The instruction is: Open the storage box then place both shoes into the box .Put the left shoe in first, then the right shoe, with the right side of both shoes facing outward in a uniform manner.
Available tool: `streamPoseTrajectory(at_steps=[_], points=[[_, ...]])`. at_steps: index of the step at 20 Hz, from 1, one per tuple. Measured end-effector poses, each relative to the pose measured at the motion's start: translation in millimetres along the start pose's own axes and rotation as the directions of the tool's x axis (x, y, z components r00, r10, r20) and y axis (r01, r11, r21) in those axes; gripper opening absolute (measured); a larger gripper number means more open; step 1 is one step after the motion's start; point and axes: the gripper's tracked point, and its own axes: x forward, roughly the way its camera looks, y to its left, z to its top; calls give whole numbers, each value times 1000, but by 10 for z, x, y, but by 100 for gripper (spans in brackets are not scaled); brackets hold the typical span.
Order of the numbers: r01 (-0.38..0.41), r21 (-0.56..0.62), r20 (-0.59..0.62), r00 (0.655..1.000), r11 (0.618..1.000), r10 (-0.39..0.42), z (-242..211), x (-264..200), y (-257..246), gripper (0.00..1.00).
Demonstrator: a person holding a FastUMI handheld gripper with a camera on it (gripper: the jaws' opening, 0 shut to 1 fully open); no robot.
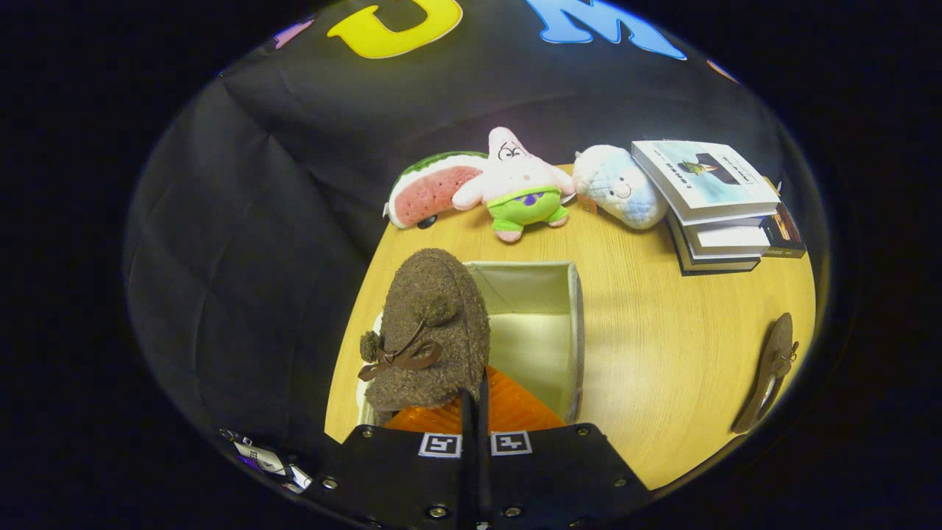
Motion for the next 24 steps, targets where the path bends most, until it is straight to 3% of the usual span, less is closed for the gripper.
streamPoseTrajectory(at_steps=[5,15,23,24], points=[[82,64,-103,992,995,-75,-208,477,-9,0],[228,-20,-202,953,974,-227,-473,1114,-68,1],[228,19,-247,945,973,-217,-638,1221,-68,2],[225,13,-263,941,974,-213,-705,1241,-71,6]])
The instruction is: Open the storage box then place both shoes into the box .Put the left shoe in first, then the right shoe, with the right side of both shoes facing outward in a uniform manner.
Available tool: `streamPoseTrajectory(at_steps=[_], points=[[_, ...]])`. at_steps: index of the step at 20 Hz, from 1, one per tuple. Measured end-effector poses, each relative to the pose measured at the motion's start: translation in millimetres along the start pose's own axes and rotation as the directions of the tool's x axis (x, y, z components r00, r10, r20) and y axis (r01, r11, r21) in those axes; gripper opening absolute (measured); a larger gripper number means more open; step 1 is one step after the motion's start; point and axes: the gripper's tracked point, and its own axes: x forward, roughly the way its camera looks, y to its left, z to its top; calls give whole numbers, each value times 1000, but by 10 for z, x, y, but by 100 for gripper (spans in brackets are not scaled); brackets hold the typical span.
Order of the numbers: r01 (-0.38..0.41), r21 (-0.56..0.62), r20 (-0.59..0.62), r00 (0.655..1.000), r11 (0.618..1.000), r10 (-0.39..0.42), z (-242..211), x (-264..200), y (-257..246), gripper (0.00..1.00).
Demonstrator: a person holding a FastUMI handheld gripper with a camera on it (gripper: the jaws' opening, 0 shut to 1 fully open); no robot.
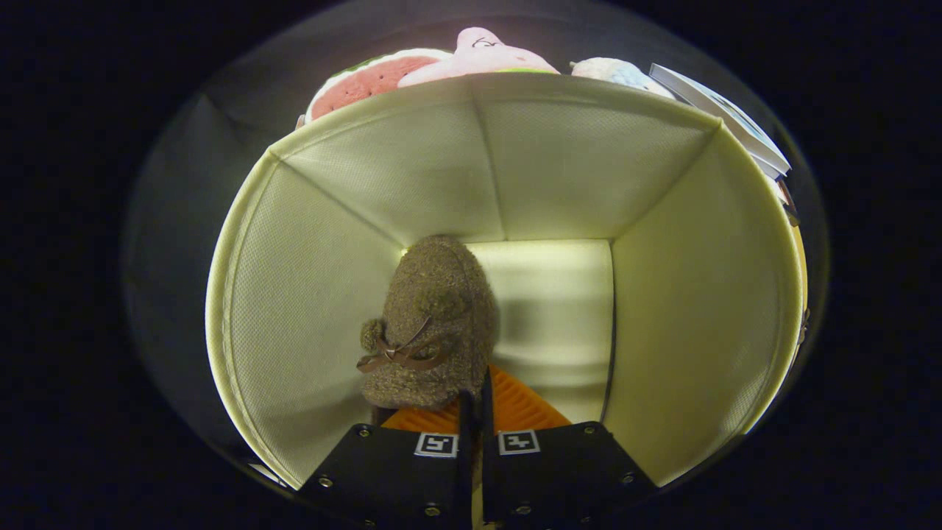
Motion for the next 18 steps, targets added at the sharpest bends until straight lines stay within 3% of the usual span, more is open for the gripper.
streamPoseTrajectory(at_steps=[2,3,4,6,12,18], points=[[-26,-10,-36,999,1000,25,-99,-35,28,10],[-35,-11,-40,999,999,35,-132,-59,32,15],[-56,-11,-26,998,998,55,-121,-132,49,27],[-77,-37,10,997,996,77,-75,-330,56,36],[-215,-97,153,961,972,228,3,-1058,83,36],[-243,-180,336,896,953,291,179,-1730,-515,36]])
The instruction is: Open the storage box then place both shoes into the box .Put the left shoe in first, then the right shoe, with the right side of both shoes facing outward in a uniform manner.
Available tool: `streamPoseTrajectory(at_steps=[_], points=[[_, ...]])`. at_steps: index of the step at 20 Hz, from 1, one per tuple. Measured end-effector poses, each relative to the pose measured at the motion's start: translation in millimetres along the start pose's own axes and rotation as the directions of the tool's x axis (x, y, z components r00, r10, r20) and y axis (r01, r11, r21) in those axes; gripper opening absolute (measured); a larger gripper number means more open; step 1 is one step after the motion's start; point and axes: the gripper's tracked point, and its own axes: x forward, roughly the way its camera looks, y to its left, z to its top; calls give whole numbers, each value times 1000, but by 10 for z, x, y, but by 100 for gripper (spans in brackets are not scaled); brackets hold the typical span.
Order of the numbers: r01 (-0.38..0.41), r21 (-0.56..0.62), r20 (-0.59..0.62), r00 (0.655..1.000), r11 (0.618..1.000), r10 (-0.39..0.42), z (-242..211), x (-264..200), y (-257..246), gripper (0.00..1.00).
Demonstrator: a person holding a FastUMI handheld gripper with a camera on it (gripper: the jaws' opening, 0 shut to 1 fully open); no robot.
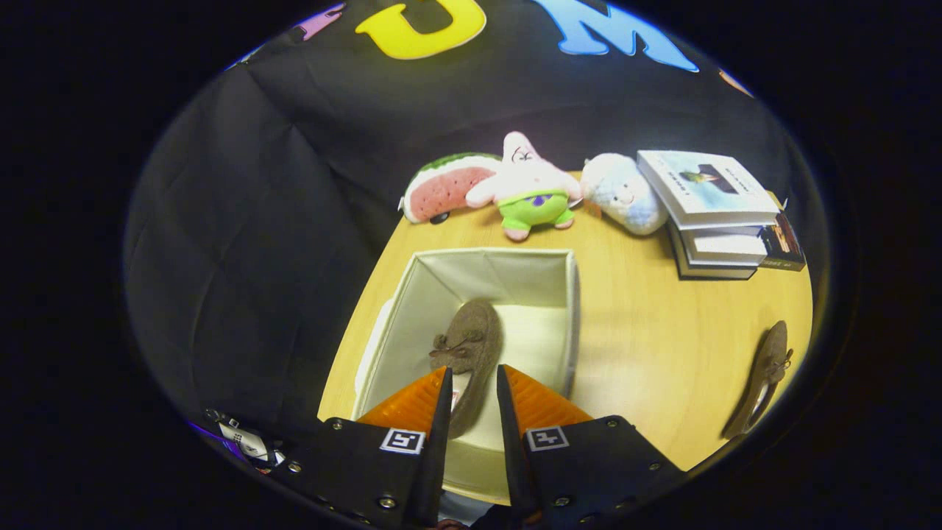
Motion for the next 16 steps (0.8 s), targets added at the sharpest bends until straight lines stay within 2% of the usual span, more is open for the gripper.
streamPoseTrajectory(at_steps=[4,9,16], points=[[6,-35,67,998,999,-3,-42,-297,-512,36],[35,11,64,997,999,-35,-162,-522,-1242,36],[158,146,65,983,977,-169,-392,-945,-2396,36]])
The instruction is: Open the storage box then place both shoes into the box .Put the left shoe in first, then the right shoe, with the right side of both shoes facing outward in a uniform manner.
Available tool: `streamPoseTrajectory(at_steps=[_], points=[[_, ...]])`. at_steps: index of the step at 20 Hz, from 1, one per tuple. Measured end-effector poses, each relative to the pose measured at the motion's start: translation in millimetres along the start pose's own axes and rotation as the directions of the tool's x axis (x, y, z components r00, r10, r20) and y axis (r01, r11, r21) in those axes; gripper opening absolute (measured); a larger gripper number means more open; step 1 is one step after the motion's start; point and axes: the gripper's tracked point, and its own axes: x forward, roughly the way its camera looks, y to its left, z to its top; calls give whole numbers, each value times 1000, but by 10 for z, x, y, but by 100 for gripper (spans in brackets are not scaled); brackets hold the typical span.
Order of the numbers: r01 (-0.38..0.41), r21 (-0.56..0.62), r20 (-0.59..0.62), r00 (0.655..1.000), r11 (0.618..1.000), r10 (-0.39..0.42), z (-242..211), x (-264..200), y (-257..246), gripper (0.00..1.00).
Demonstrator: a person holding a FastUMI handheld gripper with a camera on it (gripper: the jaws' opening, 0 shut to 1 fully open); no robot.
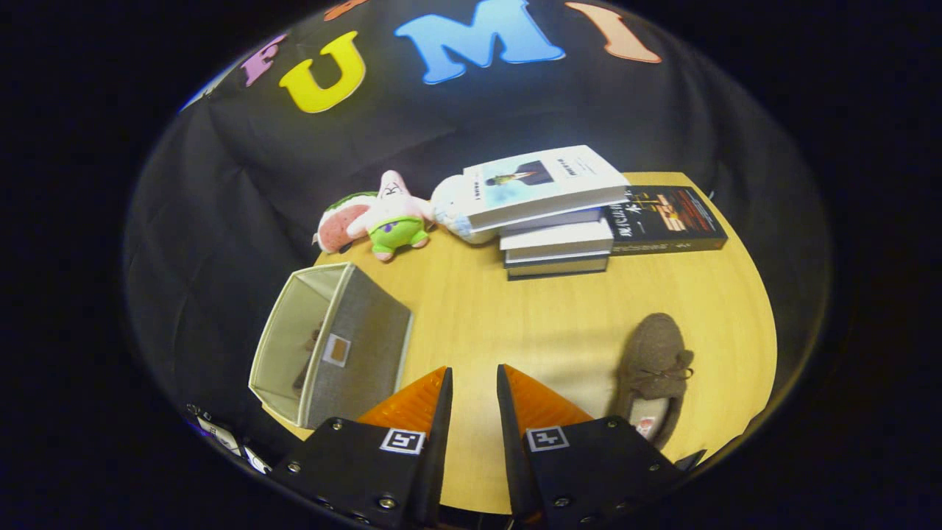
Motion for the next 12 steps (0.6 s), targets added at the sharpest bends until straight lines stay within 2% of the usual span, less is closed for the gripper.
streamPoseTrajectory(at_steps=[5,12], points=[[103,78,-1,995,992,-104,-154,-198,-756,36],[207,131,-17,978,970,-206,-398,-458,-1409,36]])
